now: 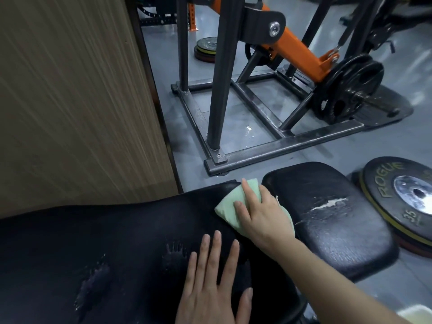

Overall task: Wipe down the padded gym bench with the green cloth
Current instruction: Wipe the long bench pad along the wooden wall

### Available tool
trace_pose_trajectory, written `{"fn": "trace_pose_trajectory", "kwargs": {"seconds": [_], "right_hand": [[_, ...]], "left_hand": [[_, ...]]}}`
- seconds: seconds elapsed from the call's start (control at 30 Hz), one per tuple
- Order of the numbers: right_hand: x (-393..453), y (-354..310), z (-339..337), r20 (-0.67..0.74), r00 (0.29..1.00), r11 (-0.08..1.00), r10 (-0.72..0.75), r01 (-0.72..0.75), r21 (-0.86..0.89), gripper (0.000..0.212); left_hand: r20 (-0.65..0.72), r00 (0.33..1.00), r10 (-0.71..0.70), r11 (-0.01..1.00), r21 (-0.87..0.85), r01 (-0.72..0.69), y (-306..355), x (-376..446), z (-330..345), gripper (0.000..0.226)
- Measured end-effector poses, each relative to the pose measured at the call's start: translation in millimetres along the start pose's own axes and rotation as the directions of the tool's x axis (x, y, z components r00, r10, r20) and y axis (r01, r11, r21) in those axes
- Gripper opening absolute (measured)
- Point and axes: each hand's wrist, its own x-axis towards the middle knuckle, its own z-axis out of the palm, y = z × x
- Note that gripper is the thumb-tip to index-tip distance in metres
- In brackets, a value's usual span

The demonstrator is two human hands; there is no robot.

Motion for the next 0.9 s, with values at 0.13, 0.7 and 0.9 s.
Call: {"fn": "trace_pose_trajectory", "kwargs": {"seconds": [0.13, 0.7, 0.9], "right_hand": [[24, -2, -8, 0.105, 0.994, 1.000, -0.006, 0.002, 0.031, 0.057], [-63, 22, 2, -0.003, 0.996, 0.993, -0.084, 0.083, -0.082, 0.077], [-26, 15, -3, 0.024, 0.996, 0.996, -0.084, 0.085, -0.011, 0.059]], "left_hand": [[0.004, 1.000, 0.007, 1.000, -0.017, -0.006, -2, 1, -1, 0.086], [0.009, 1.000, 0.016, 0.998, -0.054, -0.016, -1, -2, -3, 0.080], [-0.002, 1.000, 0.009, 0.998, -0.060, -0.009, 1, -1, -4, 0.077]]}}
